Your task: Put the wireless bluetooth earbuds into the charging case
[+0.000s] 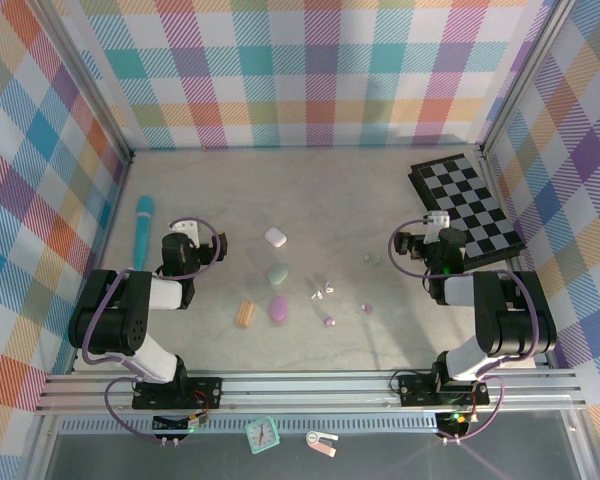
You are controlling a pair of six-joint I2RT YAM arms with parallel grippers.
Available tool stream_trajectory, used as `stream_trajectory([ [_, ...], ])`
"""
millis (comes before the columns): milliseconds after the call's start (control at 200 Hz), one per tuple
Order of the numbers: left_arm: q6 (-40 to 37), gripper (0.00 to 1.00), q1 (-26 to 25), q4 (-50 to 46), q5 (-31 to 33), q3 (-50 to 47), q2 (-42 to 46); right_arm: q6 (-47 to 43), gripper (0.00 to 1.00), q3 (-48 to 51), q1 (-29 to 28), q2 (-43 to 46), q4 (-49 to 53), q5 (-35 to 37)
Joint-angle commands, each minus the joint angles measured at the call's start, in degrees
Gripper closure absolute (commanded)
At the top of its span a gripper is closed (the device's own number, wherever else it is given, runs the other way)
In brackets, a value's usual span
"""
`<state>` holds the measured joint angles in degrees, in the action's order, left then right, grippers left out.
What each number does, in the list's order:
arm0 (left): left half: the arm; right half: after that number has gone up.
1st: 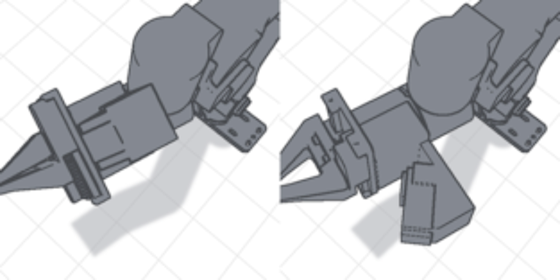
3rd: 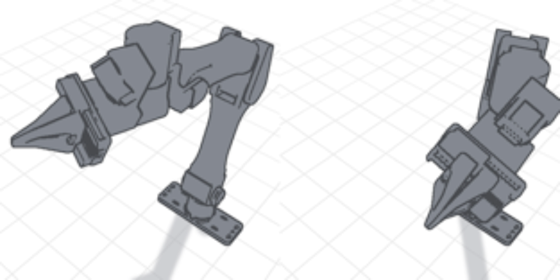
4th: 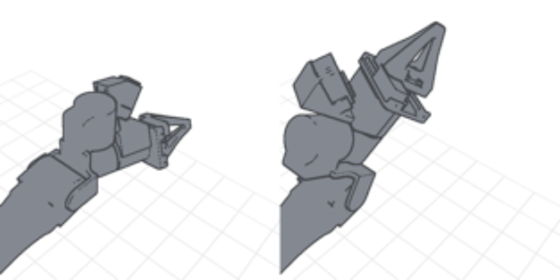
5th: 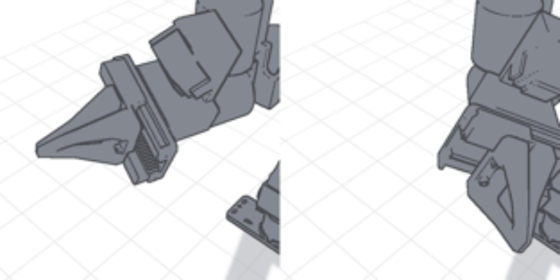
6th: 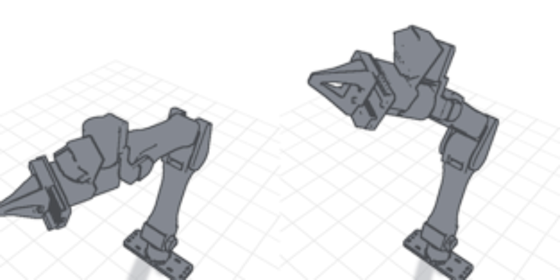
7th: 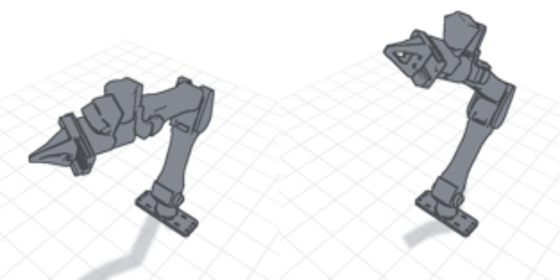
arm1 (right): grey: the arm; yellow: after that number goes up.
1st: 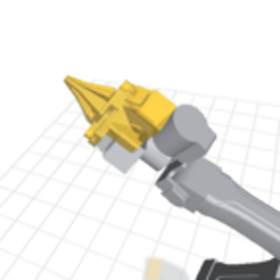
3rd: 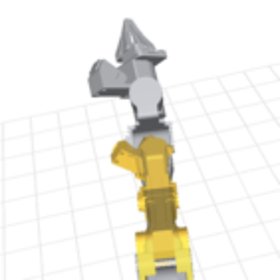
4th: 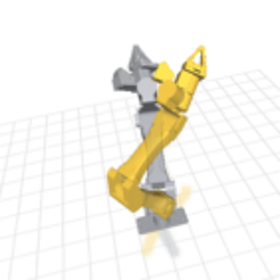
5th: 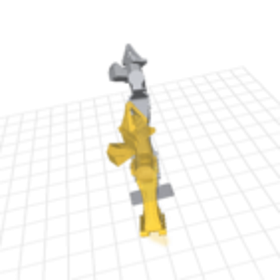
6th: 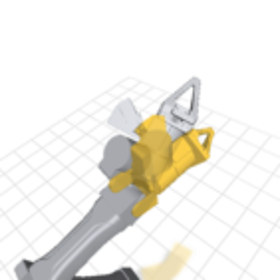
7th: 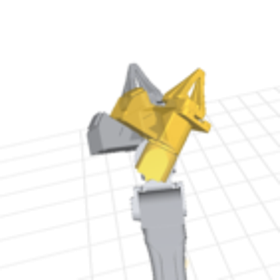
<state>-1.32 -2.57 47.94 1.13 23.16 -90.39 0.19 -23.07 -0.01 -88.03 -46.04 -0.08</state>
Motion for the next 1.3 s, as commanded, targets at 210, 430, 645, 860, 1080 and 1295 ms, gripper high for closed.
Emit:
stream_trajectory([
  [210,-0.7,0.00,-0.3,0.3,0.4,1.0,-0.1,0.5,0.01,-0.4,-0.2,0.1,-1.7,-0.8],
  [430,-1.4,0.00,-1.3,-1.6,2.2,0.6,3.4,-0.8,0.01,-2.7,-0.3,6.3,8.2,-3.6],
  [645,-3.4,0.00,-5.8,-17.5,5.1,3.9,16.6,-1.3,0.01,-4.9,-1.3,16.8,23.1,-10.5],
  [860,-0.2,0.00,-13.8,-30.4,5.8,8.8,26.0,-9.5,0.01,-9.0,-10.0,25.9,38.9,-18.8],
  [1080,10.6,0.00,-15.3,-46.7,0.2,13.4,33.9,-20.8,0.01,-11.9,-24.3,28.6,47.4,-24.6],
  [1295,17.3,0.00,-12.8,-56.6,-2.5,15.7,32.8,-37.8,0.00,-22.5,-37.2,17.5,61.0,-27.5],
])
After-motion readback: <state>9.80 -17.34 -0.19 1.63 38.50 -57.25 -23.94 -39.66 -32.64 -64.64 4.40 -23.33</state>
